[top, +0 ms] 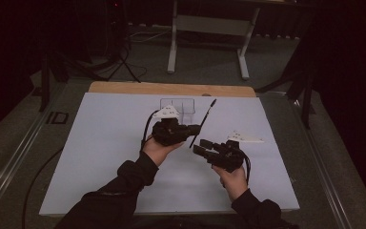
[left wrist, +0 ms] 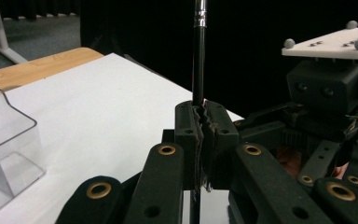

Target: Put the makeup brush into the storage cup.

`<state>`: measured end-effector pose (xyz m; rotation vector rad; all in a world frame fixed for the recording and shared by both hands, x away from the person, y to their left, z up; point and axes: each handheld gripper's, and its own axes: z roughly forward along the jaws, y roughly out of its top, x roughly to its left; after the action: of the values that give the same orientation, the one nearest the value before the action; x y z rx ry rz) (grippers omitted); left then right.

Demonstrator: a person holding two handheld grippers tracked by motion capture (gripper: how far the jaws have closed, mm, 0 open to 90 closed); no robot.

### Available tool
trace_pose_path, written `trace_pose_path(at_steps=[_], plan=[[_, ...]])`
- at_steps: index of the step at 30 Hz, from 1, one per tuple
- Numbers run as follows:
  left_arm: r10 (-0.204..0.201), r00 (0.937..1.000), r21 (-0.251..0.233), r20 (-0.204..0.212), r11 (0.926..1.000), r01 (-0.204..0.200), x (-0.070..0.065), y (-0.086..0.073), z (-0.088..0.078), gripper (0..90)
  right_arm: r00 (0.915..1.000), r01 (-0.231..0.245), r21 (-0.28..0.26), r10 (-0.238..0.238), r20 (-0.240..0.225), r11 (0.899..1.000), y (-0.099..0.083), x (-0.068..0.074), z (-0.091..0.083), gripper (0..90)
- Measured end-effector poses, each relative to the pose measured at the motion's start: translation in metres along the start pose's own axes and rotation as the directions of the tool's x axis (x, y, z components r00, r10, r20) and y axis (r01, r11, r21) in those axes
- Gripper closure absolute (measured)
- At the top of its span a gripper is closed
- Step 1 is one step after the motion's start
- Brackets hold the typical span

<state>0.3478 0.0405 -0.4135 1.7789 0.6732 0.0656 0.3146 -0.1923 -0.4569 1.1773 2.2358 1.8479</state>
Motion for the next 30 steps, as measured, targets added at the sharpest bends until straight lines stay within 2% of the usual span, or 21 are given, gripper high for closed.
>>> trace_pose_path(at_steps=[3, 5, 8, 10, 13, 16, 19, 22, 25, 26, 28, 30], plan=[[-0.008, 0.9999, -0.015, 0.008, 0.9999, 0.008, -0.002, -0.003, 0.003, 85.7, 0.9996, -0.027, 0.012, 0.027, -0.005, 1.000, 0.001, -0.001, 0.002, 58.1], [-0.003, 1.0000, -0.016, 0.005, 0.9999, 0.003, -0.004, -0.004, 0.006, 85.7, 0.9999, -0.015, 0.021, 0.015, 0.001, 1.000, 0.002, -0.001, 0.004, 61.8], [-0.004, 1.0000, -0.018, 0.006, 0.9998, 0.004, -0.006, -0.005, 0.010, 85.6, 0.9992, -0.038, 0.025, 0.039, -0.012, 0.999, 0.002, -0.004, 0.004, 68.1], [-0.008, 0.9999, -0.014, 0.009, 0.9999, 0.008, -0.007, -0.005, 0.012, 85.6, 0.9994, -0.034, 0.032, 0.035, -0.009, 0.999, 0.002, -0.004, 0.004, 72.3], [-0.011, 0.9999, -0.012, 0.005, 0.9999, 0.011, -0.008, -0.005, 0.014, 85.6, 0.9990, -0.045, 0.051, 0.045, -0.005, 0.998, 0.002, -0.005, 0.004, 82.8], [-0.024, 0.9997, -0.008, 0.009, 0.9997, 0.024, -0.007, -0.005, 0.016, 85.5, 0.9982, -0.060, 0.058, 0.060, 0.001, 0.997, 0.001, -0.007, 0.003, 85.0], [-0.042, 0.9989, -0.002, 0.021, 0.9991, 0.042, -0.005, -0.002, 0.017, 85.4, 0.9989, -0.043, 0.056, 0.042, 0.020, 0.997, 0.001, -0.007, 0.001, 85.6], [-0.025, 0.9996, 0.003, 0.014, 0.9997, 0.025, -0.007, 0.001, 0.017, 84.4, 0.9991, -0.030, 0.058, 0.028, 0.033, 0.998, 0.003, -0.007, -0.001, 85.8], [0.005, 1.0000, -0.021, 0.008, 0.9998, -0.005, -0.008, 0.004, 0.014, 73.0, 0.9994, -0.016, 0.058, 0.014, 0.032, 0.998, 0.003, -0.007, -0.002, 85.8], [0.014, 0.9997, -0.028, 0.018, 0.9995, -0.013, -0.007, 0.005, 0.012, 69.6, 0.9994, -0.005, 0.059, 0.003, 0.033, 0.998, 0.004, -0.007, -0.003, 85.8], [0.035, 0.9994, -0.038, -0.001, 0.9987, -0.035, -0.009, 0.007, 0.008, 61.4, 0.9993, 0.015, 0.064, -0.017, 0.034, 0.998, 0.004, -0.006, -0.004, 85.8], [0.040, 0.9992, -0.043, 0.001, 0.9983, -0.040, -0.010, 0.010, 0.002, 54.9, 0.9989, 0.029, 0.068, -0.032, 0.035, 0.997, 0.005, -0.005, -0.005, 85.8]])
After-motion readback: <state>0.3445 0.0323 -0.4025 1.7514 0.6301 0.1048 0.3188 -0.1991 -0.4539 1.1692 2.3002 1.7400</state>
